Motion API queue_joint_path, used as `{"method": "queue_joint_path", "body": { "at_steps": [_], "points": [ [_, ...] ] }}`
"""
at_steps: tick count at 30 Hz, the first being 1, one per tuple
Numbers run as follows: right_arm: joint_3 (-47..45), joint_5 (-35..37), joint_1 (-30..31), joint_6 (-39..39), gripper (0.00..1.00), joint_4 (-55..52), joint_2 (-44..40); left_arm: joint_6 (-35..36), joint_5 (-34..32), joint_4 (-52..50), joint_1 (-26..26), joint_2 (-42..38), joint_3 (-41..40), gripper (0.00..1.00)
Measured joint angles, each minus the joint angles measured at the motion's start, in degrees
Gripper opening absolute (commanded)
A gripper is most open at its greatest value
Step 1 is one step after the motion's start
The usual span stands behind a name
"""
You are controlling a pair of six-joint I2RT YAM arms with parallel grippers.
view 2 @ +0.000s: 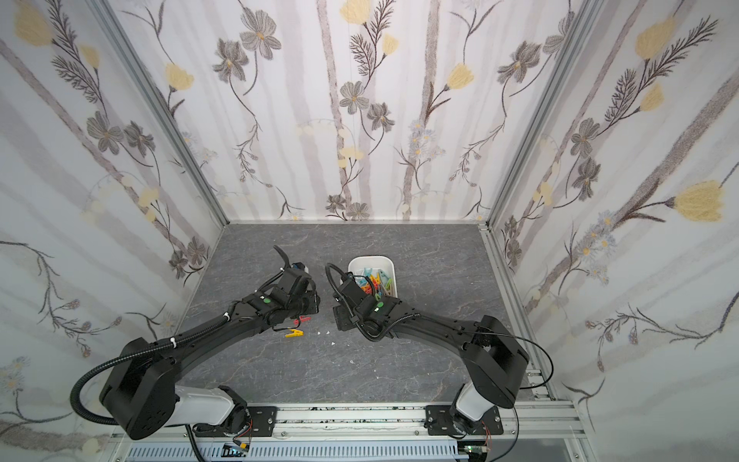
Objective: Put the clothespins into the storage box
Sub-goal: Pick up the clothespin from the center of the board.
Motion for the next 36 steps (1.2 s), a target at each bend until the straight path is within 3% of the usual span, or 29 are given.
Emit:
{"method": "queue_joint_path", "body": {
  "at_steps": [4,9,21,31,36],
  "points": [
    [2.3,-0.6,2.4,0.0,0.7,-0.8,2.4,-0.4,-0.3,-1.0,4.3,-2.9,-5.9,0.35],
    [4.1,-0.7,3.3,-0.2,0.7,-1.2,3.5,1.6,0.8,0.5,7.9,-0.2,-5.9,0.33],
    [2.6,0.1,3.4,-0.4,0.7,-1.6,3.3,8.5,3.3,3.3,8.5,12.5,0.2,0.28],
    [2.4,0.6,3.4,-0.4,0.7,-2.0,3.3,11.3,2.2,2.1,8.4,17.9,2.2,0.2],
    [2.4,0.6,3.4,-0.4,0.7,-2.1,3.3,12.7,0.5,2.7,8.4,19.1,2.8,0.08]
  ]
}}
